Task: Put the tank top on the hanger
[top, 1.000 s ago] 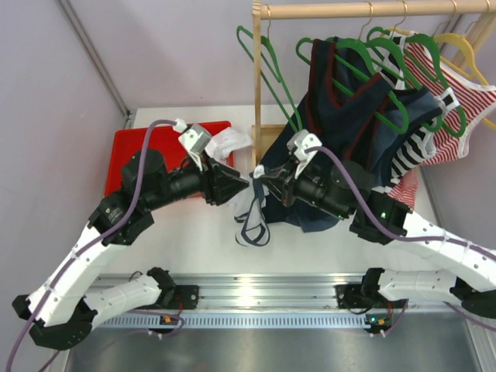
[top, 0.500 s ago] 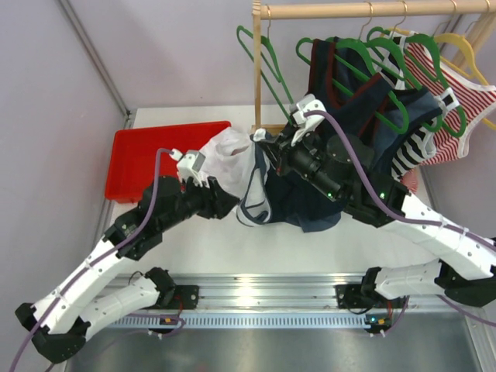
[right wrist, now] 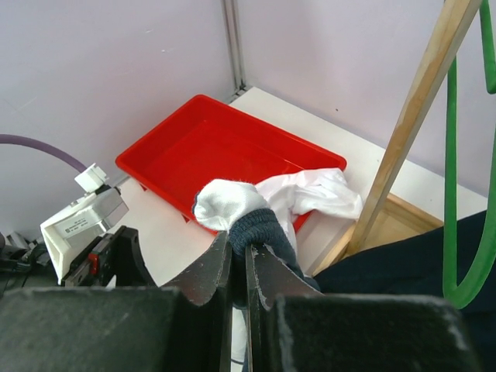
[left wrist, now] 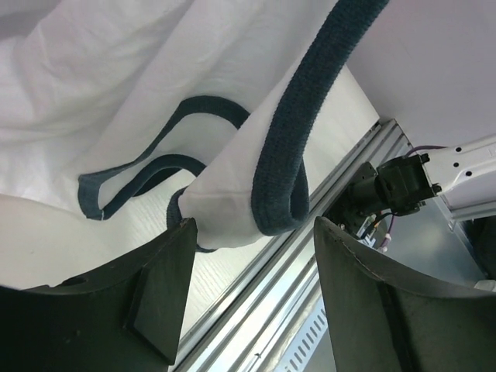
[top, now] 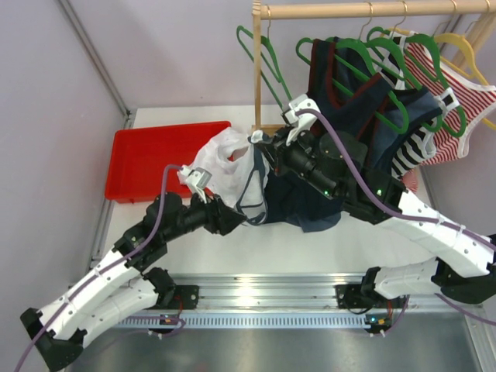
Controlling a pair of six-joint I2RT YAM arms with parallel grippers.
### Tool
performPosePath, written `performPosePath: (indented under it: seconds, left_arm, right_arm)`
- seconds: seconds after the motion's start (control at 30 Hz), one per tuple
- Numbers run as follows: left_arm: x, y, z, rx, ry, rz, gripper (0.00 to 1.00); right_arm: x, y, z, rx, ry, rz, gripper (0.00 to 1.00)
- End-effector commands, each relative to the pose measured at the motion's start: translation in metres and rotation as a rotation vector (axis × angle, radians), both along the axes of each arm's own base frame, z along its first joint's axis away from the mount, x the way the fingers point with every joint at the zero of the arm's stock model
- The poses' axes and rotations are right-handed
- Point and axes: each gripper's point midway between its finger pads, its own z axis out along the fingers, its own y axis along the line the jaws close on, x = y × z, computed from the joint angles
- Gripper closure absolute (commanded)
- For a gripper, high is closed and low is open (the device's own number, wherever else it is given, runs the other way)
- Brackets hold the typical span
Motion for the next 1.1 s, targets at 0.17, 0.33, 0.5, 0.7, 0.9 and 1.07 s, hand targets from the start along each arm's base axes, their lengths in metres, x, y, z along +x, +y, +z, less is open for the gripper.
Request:
performPosePath:
  seconds: [0.17,0.33,0.5,0.7,0.9,1.07]
  left_arm:
    - [0.022,-0.005,0.012,-0.017,-0.088,0.055,0.32]
    - [0.038,0.002,0.015,0.013,-0.089,0.146,0.5]
    - [0.049,0.017,0.048,0.037,-0.142,0.233,1.0]
    - [0.045,0.036,0.149,0.007,-0.318,0.265,1.0]
    - [0.033,0.055,0.265,-0.053,-0.545,0.283,1.0]
    - [0.023,0.066,0.343,-0.11,-0.725,0.297,1.0]
  right_arm:
    - [-0.002,-0.005,0.034,0.075,-0.041,0.01,1.0]
    - [-0.002,-0.006,0.033,0.074,-0.037,0.012,1.0]
    - [-0.004,-0.015,0.038,0.088,-0.046,-0.002,1.0]
    - [-0.006,-0.038,0.059,0.122,-0.097,-0.049,1.0]
    - [-0.015,-0.071,0.107,0.208,-0.213,-0.083,1.0]
    - [-0.031,-0.103,0.158,0.32,-0.34,-0.101,1.0]
